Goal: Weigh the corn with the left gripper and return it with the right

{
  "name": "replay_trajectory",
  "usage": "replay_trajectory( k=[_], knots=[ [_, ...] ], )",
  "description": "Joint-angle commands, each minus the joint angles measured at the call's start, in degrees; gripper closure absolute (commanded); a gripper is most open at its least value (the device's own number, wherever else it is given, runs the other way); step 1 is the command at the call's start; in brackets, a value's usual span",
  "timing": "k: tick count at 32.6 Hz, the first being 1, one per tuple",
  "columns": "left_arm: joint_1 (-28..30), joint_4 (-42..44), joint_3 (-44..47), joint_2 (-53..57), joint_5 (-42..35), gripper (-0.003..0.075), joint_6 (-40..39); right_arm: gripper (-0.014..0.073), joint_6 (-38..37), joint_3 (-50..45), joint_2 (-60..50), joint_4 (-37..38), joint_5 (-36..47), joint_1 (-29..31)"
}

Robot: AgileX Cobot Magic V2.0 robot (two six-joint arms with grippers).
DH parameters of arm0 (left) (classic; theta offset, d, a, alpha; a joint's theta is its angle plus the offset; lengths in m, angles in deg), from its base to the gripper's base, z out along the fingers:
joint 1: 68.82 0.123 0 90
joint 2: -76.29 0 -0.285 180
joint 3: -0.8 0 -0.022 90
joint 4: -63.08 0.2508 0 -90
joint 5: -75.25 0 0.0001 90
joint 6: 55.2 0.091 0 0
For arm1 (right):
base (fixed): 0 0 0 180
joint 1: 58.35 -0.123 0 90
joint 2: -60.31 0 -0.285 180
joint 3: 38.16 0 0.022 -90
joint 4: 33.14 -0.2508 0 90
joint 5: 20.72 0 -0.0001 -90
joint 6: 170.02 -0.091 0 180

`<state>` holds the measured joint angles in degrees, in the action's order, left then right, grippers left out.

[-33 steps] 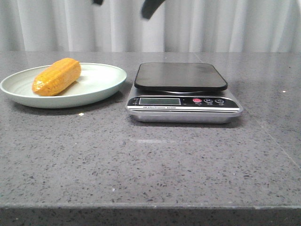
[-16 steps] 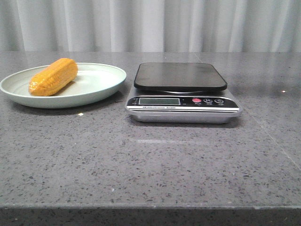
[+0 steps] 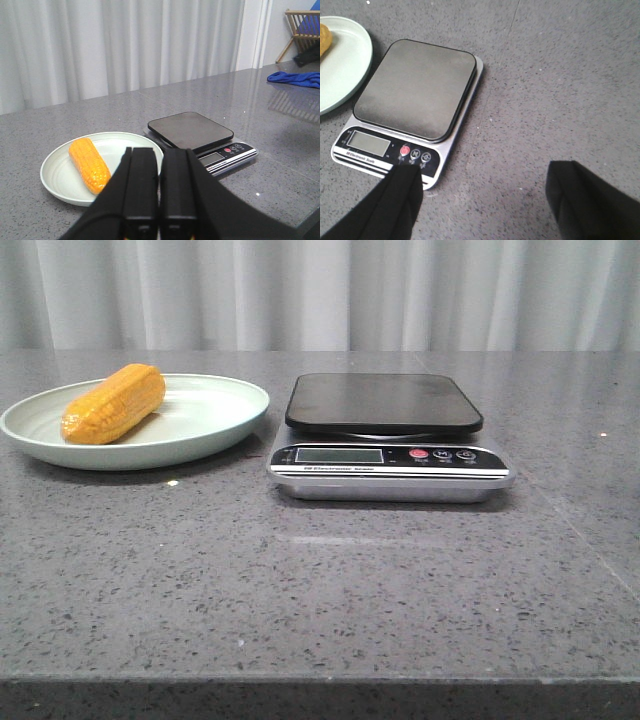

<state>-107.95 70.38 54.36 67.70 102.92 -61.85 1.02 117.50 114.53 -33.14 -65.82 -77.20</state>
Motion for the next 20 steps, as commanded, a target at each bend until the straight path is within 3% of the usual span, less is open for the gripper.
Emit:
replay_trajectory(
  k=[1,8,15,17,20],
  knots=[
    [0.1,-0.1,-1.3,-0.8,-4.7,0.0594,-0.1,-0.001,0.4,-6.2,-8.9,3.2,8.8,0.4],
    [0.1,-0.1,-1.3,-0.8,-4.7,0.0594,-0.1,-0.001,0.4,-20.1,-25.6,6.2,16.9,0.4],
    [0.1,-0.1,-1.3,-0.8,-4.7,0.0594,-0.1,-0.0002,0.4,-28.2,-37.4,6.4,24.1,0.4],
    [0.1,-0.1,-1.3,-0.8,-4.7,0.0594,-0.1,0.0036,0.4,-29.7,-39.3,6.4,25.9,0.4],
    [0.1,-0.1,-1.3,-0.8,-4.7,0.0594,-0.1,0.0206,0.4,-30.6,-40.1,6.6,28.0,0.4]
  ],
)
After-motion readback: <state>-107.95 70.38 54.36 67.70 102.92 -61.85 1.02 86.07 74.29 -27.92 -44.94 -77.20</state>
